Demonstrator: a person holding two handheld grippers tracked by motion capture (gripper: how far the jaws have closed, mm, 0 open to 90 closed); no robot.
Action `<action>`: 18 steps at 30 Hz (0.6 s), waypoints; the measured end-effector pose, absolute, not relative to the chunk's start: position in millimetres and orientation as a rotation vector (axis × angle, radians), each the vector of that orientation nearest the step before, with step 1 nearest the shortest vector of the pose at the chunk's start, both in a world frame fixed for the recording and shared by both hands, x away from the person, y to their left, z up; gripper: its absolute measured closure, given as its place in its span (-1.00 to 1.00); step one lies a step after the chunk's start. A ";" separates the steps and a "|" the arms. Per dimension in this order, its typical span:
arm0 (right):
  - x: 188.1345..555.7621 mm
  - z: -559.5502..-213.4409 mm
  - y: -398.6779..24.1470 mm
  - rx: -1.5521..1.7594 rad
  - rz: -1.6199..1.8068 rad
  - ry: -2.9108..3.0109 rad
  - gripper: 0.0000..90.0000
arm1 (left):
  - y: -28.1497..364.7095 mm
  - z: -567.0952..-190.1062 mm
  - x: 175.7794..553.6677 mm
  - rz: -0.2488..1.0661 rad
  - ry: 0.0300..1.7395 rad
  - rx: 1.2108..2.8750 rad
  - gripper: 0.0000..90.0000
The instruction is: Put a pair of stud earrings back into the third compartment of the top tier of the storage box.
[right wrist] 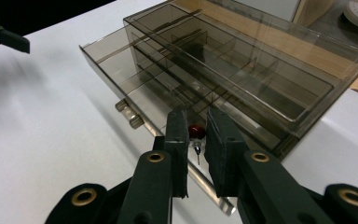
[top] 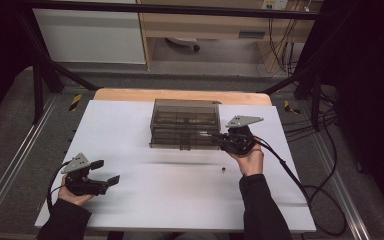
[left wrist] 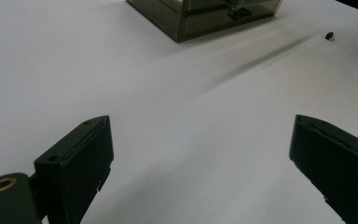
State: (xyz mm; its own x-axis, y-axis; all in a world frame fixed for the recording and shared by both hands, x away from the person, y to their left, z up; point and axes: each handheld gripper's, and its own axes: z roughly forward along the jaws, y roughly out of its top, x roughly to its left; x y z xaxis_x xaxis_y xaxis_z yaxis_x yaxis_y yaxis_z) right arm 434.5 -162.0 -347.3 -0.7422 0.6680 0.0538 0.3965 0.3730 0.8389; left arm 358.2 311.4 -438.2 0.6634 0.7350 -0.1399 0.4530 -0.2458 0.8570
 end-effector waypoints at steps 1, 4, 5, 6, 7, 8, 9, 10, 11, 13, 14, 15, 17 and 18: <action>436.3 -347.7 -160.4 0.942 1.303 2.343 0.76 | 311.4 -438.2 358.2 0.359 0.934 1.893 -0.86; 443.0 -351.1 -155.0 0.951 1.271 2.357 0.76 | 311.4 -438.3 358.3 0.358 0.934 1.893 -0.86; 444.9 -352.4 -153.5 0.957 1.265 2.361 0.76 | 311.5 -438.5 358.4 0.357 0.934 1.894 -0.86; 446.6 -353.7 -152.3 0.964 1.258 2.365 0.76 | 311.5 -438.5 358.4 0.357 0.935 1.894 -0.86; 448.5 -355.1 -151.3 0.971 1.256 2.365 0.76 | 311.6 -438.5 358.3 0.356 0.935 1.893 -0.86; 450.4 -356.4 -150.4 0.978 1.253 2.366 0.76 | 311.6 -438.3 358.2 0.357 0.934 1.892 -0.86; 452.2 -358.0 -149.6 0.983 1.251 2.365 0.76 | 311.6 -438.2 358.0 0.358 0.934 1.892 -0.86; 453.8 -359.5 -148.9 0.989 1.246 2.367 0.76 | 311.7 -438.2 358.0 0.357 0.934 1.891 -0.86; 455.3 -361.2 -148.2 0.992 1.240 2.368 0.76 | 311.9 -438.2 358.1 0.358 0.933 1.892 -0.86; 457.8 -364.3 -147.2 1.004 1.224 2.375 0.76 | 312.0 -438.6 358.4 0.354 0.936 1.892 -0.86; 458.9 -365.7 -146.6 1.010 1.218 2.377 0.76 | 312.1 -438.7 358.5 0.356 0.936 1.893 -0.86; 459.8 -367.0 -145.9 1.016 1.212 2.381 0.76 | 311.9 -438.6 358.4 0.357 0.935 1.894 -0.86; 461.5 -369.2 -144.7 1.026 1.210 2.382 0.76 | 311.7 -438.4 358.2 0.357 0.934 1.894 -0.86; 462.5 -370.2 -144.6 1.022 1.208 2.384 0.76 | 311.6 -438.3 358.1 0.358 0.933 1.895 -0.86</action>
